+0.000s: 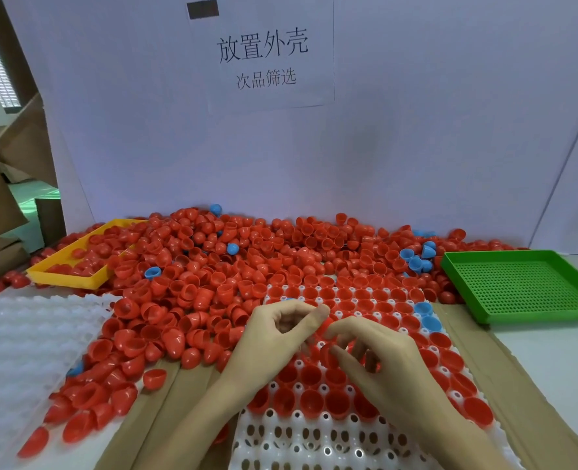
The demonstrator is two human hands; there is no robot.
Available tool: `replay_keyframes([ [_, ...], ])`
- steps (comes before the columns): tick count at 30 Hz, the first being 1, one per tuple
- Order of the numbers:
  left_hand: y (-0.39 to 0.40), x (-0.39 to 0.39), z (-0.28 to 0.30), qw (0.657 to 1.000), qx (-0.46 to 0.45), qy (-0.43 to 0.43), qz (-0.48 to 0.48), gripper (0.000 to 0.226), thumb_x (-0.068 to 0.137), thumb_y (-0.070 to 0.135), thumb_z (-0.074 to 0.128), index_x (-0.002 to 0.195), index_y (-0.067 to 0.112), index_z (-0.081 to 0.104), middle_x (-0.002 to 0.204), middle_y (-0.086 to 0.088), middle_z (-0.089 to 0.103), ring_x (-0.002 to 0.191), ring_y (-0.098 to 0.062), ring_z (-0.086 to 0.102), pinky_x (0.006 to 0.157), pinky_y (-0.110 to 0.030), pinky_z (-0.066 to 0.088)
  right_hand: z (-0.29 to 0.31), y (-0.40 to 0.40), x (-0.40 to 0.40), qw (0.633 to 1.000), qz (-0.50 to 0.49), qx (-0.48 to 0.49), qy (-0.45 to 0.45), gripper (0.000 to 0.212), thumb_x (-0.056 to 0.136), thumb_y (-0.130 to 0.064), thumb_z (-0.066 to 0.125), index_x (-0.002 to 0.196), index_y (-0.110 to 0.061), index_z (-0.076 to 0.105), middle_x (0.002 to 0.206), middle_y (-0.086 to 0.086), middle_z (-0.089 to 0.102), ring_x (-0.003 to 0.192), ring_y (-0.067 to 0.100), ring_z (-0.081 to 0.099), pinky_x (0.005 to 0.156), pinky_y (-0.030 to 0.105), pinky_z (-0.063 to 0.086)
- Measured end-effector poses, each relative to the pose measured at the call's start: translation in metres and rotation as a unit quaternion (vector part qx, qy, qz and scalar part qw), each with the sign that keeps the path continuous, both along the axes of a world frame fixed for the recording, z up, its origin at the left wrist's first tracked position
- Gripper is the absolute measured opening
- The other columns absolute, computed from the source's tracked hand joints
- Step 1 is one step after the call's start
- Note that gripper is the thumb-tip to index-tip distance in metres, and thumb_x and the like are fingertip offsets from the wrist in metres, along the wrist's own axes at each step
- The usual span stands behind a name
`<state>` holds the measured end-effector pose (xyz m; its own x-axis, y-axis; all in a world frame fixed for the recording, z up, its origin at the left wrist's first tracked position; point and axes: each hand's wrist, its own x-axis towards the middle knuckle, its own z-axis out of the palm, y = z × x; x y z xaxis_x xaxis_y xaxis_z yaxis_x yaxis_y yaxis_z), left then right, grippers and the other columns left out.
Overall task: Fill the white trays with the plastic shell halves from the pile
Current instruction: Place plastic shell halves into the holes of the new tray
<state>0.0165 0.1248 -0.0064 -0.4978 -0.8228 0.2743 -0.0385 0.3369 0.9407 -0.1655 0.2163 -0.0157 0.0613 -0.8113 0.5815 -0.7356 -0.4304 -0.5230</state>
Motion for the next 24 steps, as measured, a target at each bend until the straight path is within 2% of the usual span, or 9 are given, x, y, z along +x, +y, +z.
replay_keyframes([
  [3,-0.006,0.000,0.001,1.000,0.016,0.015,0.000,0.039,0.101,0.057,0.055,0.099,0.027,0.080,0.076,-0.005,0.074,0.069,-0.017,0.070,0.070,-0.025,0.057,0.000,0.000,-0.001,0.999,-0.006,0.025,-0.022,0.028,0.091,-0.009,0.079,0.107,-0.031,0.072,0.092,-0.019,0.069,0.075,0.007,0.068,0.064,0.009,0.048],
  [7,-0.020,0.010,0.002,0.997,0.016,0.039,0.057,0.045,0.105,0.054,0.046,0.096,0.025,0.079,0.078,-0.007,0.074,0.068,-0.017,0.068,0.064,-0.022,0.053,0.001,0.001,0.000,0.995,-0.009,0.073,-0.065,0.024,0.093,-0.013,0.078,0.105,-0.034,0.074,0.090,-0.019,0.072,0.078,0.010,0.072,0.064,0.017,0.054],
  [10,-0.032,0.018,-0.001,0.992,0.005,0.052,0.118,0.048,0.106,0.051,0.046,0.091,0.018,0.078,0.074,-0.006,0.072,0.064,-0.015,0.066,0.061,-0.019,0.051,0.008,0.006,0.008,0.989,0.043,0.113,-0.080,0.018,0.095,-0.018,0.076,0.105,-0.033,0.075,0.089,-0.015,0.074,0.079,0.014,0.073,0.066,0.029,0.060],
  [12,-0.039,0.023,-0.004,0.988,0.005,0.047,0.149,0.049,0.108,0.047,0.046,0.088,0.014,0.077,0.072,-0.006,0.071,0.062,-0.015,0.064,0.059,-0.018,0.050,0.013,0.010,0.021,0.982,0.098,0.139,-0.083,0.011,0.097,-0.025,0.074,0.104,-0.032,0.076,0.088,-0.013,0.075,0.076,0.015,0.073,0.065,0.025,0.059],
  [14,-0.044,0.026,-0.006,0.985,0.005,0.044,0.166,0.049,0.110,0.042,0.046,0.087,0.012,0.077,0.070,-0.007,0.071,0.061,-0.015,0.064,0.059,-0.019,0.049,0.014,0.012,0.035,0.974,0.143,0.164,-0.069,0.007,0.098,-0.031,0.073,0.104,-0.031,0.076,0.088,-0.014,0.075,0.076,0.014,0.073,0.064,0.020,0.057],
  [16,-0.047,0.028,-0.007,0.984,-0.002,0.042,0.174,0.049,0.111,0.038,0.045,0.087,0.010,0.077,0.070,-0.006,0.071,0.060,-0.012,0.064,0.057,-0.017,0.048,0.012,0.013,0.047,0.968,0.167,0.182,-0.040,0.009,0.097,-0.034,0.072,0.105,-0.030,0.075,0.089,-0.014,0.075,0.078,0.011,0.073,0.066,0.022,0.059],
  [20,-0.048,0.029,-0.008,0.983,-0.016,0.042,0.178,0.049,0.112,0.038,0.045,0.087,0.011,0.077,0.070,-0.006,0.071,0.060,-0.011,0.064,0.057,-0.017,0.049,0.007,0.012,0.058,0.968,0.173,0.181,0.028,0.013,0.096,-0.038,0.072,0.107,-0.032,0.075,0.093,-0.016,0.070,0.086,0.010,0.067,0.075,0.027,0.058],
  [24,-0.048,0.027,-0.008,0.983,-0.029,0.036,0.178,0.048,0.112,0.038,0.044,0.087,0.011,0.076,0.073,-0.009,0.072,0.063,-0.015,0.065,0.059,-0.019,0.049,0.007,0.012,0.060,0.968,0.171,0.183,0.026,0.022,0.093,-0.050,0.070,0.107,-0.034,0.075,0.091,-0.015,0.067,0.085,0.011,0.065,0.075,0.028,0.058],
])
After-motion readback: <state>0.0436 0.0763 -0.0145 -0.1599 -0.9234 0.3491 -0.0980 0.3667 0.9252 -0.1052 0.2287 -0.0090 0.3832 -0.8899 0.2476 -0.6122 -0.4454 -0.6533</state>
